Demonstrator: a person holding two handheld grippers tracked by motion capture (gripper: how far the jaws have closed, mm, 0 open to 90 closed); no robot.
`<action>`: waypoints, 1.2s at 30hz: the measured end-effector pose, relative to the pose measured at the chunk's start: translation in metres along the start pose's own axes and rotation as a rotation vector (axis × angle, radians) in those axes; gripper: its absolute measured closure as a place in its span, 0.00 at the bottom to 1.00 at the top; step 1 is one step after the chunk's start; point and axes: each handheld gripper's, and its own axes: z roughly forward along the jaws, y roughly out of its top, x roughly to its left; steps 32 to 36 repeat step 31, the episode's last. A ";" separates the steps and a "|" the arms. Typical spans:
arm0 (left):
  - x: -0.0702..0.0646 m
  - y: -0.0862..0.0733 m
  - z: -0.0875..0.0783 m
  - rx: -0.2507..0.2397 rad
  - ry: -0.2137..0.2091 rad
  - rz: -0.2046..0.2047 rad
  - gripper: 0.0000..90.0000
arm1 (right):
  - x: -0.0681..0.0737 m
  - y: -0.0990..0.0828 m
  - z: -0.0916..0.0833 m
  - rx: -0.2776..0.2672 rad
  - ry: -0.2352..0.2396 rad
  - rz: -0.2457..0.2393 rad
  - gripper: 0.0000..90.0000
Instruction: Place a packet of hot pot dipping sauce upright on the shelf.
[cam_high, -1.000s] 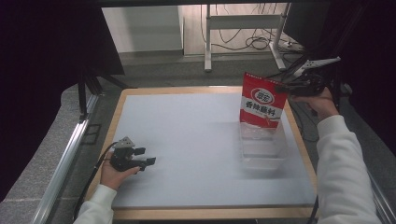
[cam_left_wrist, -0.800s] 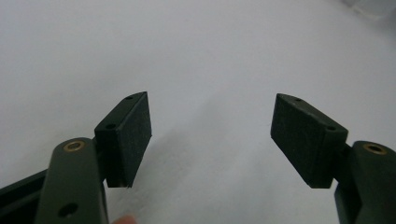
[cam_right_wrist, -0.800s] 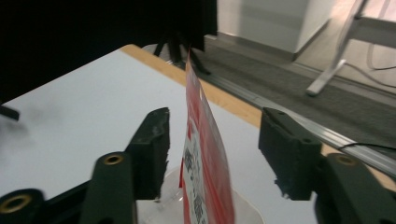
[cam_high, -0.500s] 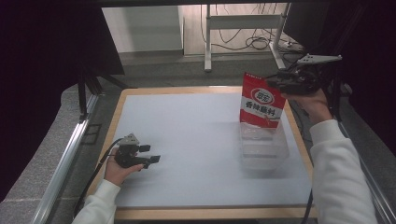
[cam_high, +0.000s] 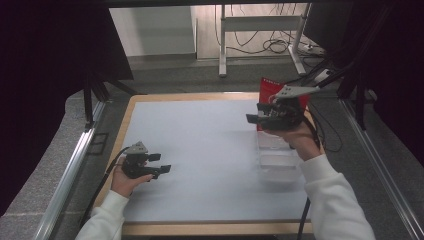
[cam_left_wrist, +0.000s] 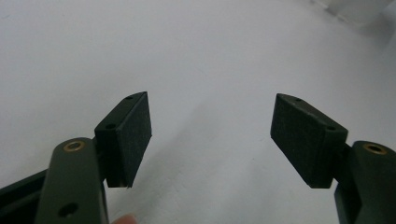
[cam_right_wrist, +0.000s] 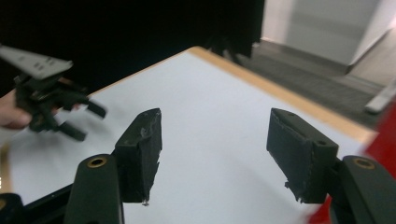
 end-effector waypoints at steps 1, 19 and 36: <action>0.000 0.000 0.000 0.000 0.000 0.000 0.32 | 0.005 -0.005 0.004 0.008 0.016 0.004 0.40; -0.009 -0.003 -0.010 -0.012 0.026 0.006 0.31 | 0.057 -0.063 0.047 0.107 0.109 0.036 0.38; -0.006 -0.005 -0.014 -0.035 0.018 -0.014 0.31 | 0.068 -0.067 0.050 0.105 0.104 0.043 0.34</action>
